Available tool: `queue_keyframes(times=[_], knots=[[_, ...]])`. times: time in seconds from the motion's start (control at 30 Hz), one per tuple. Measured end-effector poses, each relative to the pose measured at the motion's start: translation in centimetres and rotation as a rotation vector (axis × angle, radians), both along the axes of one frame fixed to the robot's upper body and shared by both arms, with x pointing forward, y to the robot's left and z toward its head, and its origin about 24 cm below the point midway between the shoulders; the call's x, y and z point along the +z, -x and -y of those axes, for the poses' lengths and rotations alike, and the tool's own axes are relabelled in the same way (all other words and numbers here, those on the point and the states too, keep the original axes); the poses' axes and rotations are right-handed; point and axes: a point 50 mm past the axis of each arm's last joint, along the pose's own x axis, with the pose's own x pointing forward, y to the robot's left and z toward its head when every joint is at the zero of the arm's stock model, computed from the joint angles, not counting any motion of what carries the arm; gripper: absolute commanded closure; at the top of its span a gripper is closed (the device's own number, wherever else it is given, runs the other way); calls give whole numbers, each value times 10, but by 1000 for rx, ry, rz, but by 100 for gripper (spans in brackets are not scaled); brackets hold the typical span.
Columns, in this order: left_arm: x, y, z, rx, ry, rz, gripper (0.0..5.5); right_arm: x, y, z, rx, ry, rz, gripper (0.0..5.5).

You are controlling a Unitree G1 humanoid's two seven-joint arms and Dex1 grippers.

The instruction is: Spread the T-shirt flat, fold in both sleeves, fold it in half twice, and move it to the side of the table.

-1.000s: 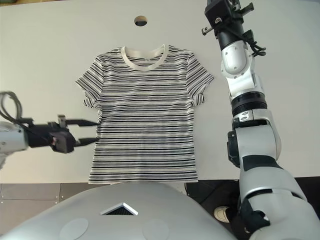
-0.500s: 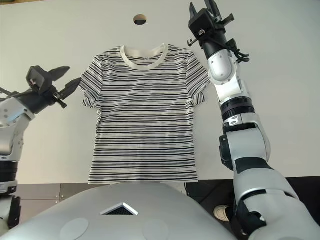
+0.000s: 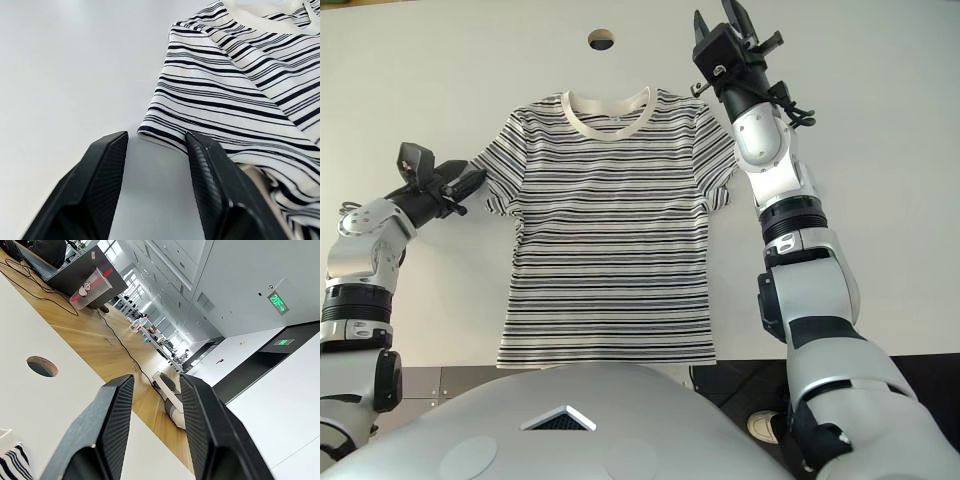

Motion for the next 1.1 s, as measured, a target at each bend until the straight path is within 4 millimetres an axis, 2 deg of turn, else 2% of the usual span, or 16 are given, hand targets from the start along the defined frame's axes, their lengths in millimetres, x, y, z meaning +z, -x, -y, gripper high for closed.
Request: queue_keyframes(times=[0.07, 0.47, 0.57, 0.7, 0.97, 1.1], knots=[[0, -2, 0, -2, 4, -3, 335, -1, 0, -1, 3, 3, -3, 380], [0, -2, 6, -50, 12, -12, 510, -2, 1, 0, 5, 5, -7, 380], [1, -1, 8, -53, 18, -16, 538, -2, 1, 0, 4, 6, -7, 380], [6, -1, 9, -33, 59, -10, 538, -2, 1, 0, 5, 5, -6, 380], [45, -5, 22, -40, 259, 101, 538, -2, 1, 0, 7, 4, -6, 380], [46, -1, 43, -97, 328, 110, 538, -2, 1, 1, 1, 2, -7, 380]])
